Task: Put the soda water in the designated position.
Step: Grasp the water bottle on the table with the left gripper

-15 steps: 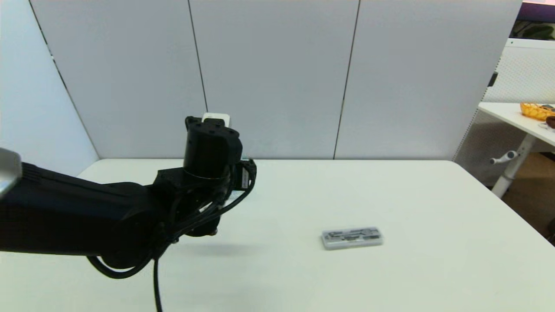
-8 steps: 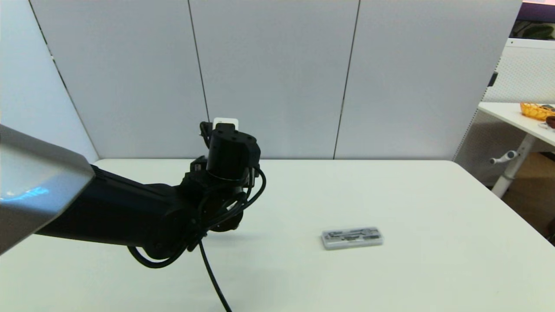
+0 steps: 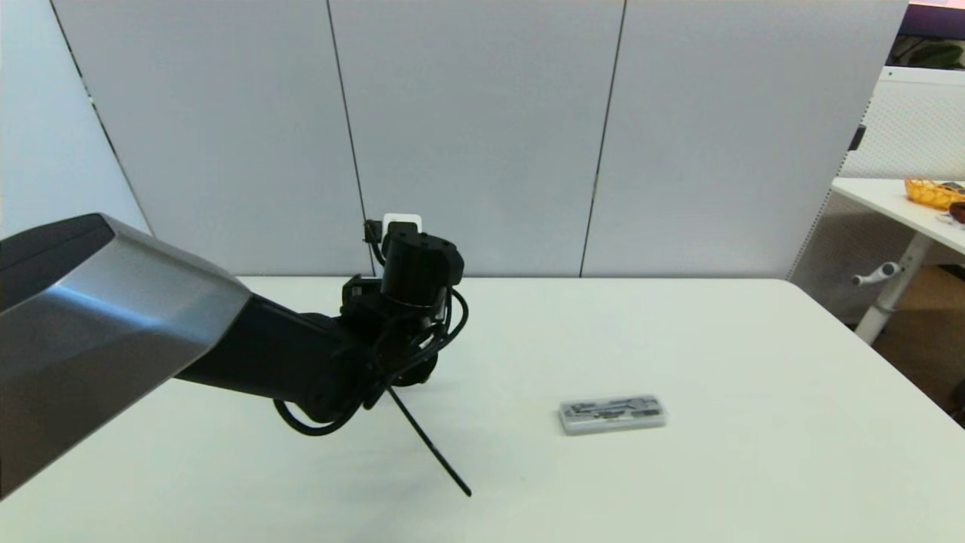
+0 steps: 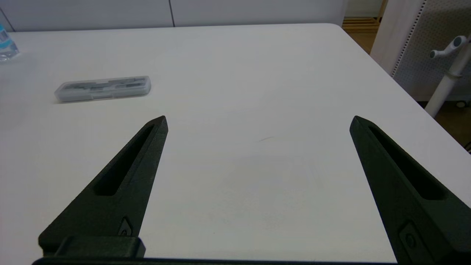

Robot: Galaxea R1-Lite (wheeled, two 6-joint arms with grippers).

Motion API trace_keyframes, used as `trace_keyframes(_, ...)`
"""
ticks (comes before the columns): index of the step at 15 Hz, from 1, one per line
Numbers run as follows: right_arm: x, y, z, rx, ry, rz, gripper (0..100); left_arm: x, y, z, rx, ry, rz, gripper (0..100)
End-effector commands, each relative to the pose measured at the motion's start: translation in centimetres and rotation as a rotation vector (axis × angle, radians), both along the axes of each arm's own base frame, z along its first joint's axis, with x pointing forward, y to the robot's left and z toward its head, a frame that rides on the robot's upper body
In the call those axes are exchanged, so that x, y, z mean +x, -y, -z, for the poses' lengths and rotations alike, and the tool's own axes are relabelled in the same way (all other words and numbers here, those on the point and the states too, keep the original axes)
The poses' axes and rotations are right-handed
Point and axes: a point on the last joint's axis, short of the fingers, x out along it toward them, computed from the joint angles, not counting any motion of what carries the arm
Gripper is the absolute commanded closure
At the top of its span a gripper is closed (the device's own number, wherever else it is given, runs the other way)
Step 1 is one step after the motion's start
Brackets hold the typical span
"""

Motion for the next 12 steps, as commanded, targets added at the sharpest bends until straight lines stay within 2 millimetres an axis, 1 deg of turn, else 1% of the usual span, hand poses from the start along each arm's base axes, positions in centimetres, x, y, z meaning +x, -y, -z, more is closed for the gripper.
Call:
trace_keyframes(1, 0.0, 0.0, 0.0, 0.001, -0.001, 0.000, 0, 1.6, 0.7, 1.5, 0.009, -0.010, -0.013, 0)
trace_keyframes(2, 0.0, 0.0, 0.0, 0.001, 0.001, 0.000, 0, 2.1, 0.6, 1.8, 0.011, -0.012, -0.021, 0)
trace_keyframes(5, 0.0, 0.0, 0.0, 0.001, 0.001, 0.000, 0, 2.6, 0.9, 2.6, 0.021, -0.026, -0.020, 0)
trace_keyframes(8, 0.0, 0.0, 0.0, 0.001, 0.001, 0.000, 0, 4.1, 0.9, 3.2, 0.025, -0.022, -0.039, 0)
trace_keyframes(12, 0.0, 0.0, 0.0, 0.001, 0.001, 0.000, 0, 5.3, 0.9, 2.9, 0.011, 0.001, -0.040, 0)
